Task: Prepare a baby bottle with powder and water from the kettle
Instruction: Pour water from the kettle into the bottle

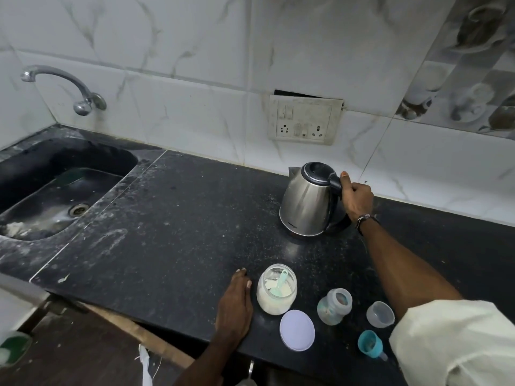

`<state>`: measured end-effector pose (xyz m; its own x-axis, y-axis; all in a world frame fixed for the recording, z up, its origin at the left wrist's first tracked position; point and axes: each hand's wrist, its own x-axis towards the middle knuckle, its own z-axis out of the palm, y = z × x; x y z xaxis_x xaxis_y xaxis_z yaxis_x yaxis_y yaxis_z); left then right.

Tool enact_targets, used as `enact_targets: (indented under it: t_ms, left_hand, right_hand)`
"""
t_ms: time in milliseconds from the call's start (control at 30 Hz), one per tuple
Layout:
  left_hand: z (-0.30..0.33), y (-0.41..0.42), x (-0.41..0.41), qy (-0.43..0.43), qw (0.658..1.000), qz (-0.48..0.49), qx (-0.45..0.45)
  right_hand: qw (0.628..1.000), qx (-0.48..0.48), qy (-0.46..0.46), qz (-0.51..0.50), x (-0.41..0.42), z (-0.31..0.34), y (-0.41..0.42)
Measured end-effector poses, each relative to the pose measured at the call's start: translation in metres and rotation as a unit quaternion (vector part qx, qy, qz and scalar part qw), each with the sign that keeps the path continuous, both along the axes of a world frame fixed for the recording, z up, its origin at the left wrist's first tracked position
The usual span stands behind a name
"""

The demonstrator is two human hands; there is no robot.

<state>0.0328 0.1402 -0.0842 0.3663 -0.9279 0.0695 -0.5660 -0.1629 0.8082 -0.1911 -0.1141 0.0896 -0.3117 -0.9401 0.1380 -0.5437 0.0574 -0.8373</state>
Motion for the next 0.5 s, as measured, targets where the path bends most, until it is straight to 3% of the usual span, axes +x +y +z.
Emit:
enact_targets:
  t_ms: [100, 267, 500]
  left_hand:
    - [-0.001, 0.000, 0.000, -0.010, 1.000, -0.002, -0.007]
    - [-0.003, 0.000, -0.001, 0.001, 1.000, 0.014, -0.025]
    - [0.028, 0.017, 0.002, 0.101, 0.977, 0.142, -0.122]
  right_hand:
    - [0.997, -0.010, -0.064, -0.034, 0.000, -0.011, 0.013]
    - [0.994, -0.003, -0.092, -0.063, 0.003, -0.012, 0.030]
    - [0.993, -0.033, -0.081, -0.074, -0.017, -0.012, 0.054]
